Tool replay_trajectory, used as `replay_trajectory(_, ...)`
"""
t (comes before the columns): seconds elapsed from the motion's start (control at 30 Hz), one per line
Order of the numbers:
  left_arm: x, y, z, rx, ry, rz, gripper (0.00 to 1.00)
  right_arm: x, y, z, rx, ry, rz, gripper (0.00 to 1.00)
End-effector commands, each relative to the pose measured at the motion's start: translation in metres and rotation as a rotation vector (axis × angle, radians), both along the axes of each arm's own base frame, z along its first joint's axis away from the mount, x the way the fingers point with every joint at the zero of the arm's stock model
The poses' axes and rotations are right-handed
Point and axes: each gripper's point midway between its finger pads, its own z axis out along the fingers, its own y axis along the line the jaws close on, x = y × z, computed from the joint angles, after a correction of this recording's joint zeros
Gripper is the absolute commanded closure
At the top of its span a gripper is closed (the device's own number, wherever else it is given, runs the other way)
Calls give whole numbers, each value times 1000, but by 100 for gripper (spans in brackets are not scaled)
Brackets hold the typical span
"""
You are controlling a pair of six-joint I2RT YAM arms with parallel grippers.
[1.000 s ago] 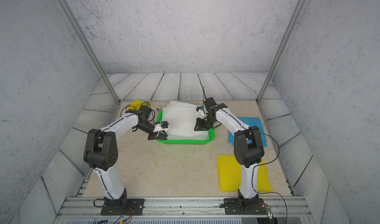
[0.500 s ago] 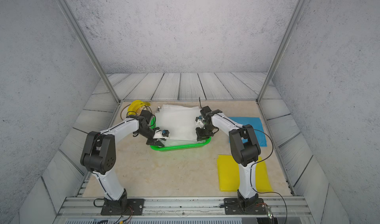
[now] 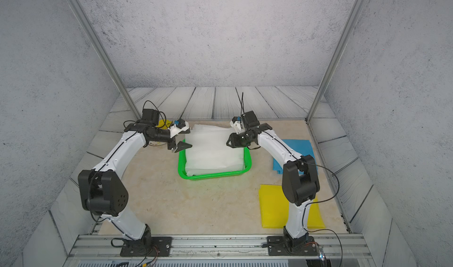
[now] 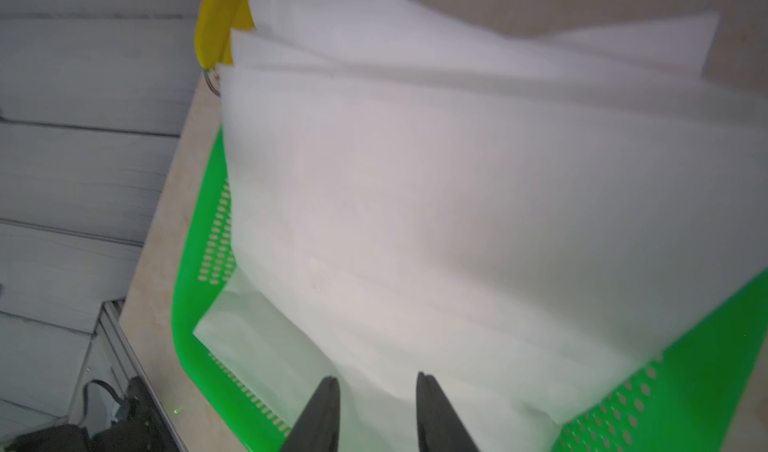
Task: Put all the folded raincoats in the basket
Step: Place the raincoat in the basket.
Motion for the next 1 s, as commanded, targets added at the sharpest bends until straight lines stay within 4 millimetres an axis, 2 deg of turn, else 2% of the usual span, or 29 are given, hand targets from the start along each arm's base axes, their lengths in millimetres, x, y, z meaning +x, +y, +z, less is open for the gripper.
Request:
replay_trajectory(0.0, 50, -9, -25, -61, 109, 151, 22, 36, 20, 9, 146, -20, -59, 65)
replay_trajectory(0.17, 62, -18, -75, 45, 89, 154, 28, 69, 34, -10, 211, -13, -76, 66)
replay_trajectory(0.27, 71, -20, -102, 117, 59, 174, 28, 84, 36, -32, 215, 7, -106, 68)
replay_trajectory(0.4, 91, -14, -123, 160, 53, 252, 29, 104, 26, -69, 208, 41, -169, 72)
replay_trajectory(0.5, 95, -11, -135, 185, 77, 268, 29, 107, 22, -94, 176, 67, -186, 73)
replay_trajectory(0.63, 85, -10, -148, 211, 124, 245, 30, 103, 19, -118, 141, 95, -179, 72)
replay_trajectory(0.8, 68, -6, -165, 260, 155, 201, 30, 98, 14, -120, 115, 91, -176, 72)
replay_trajectory(0.87, 62, -5, -160, 271, 144, 180, 30, 95, 14, -108, 119, 72, -160, 72)
replay_trajectory(0.97, 60, -3, -135, 266, 99, 181, 29, 89, 10, -82, 106, 38, -146, 70)
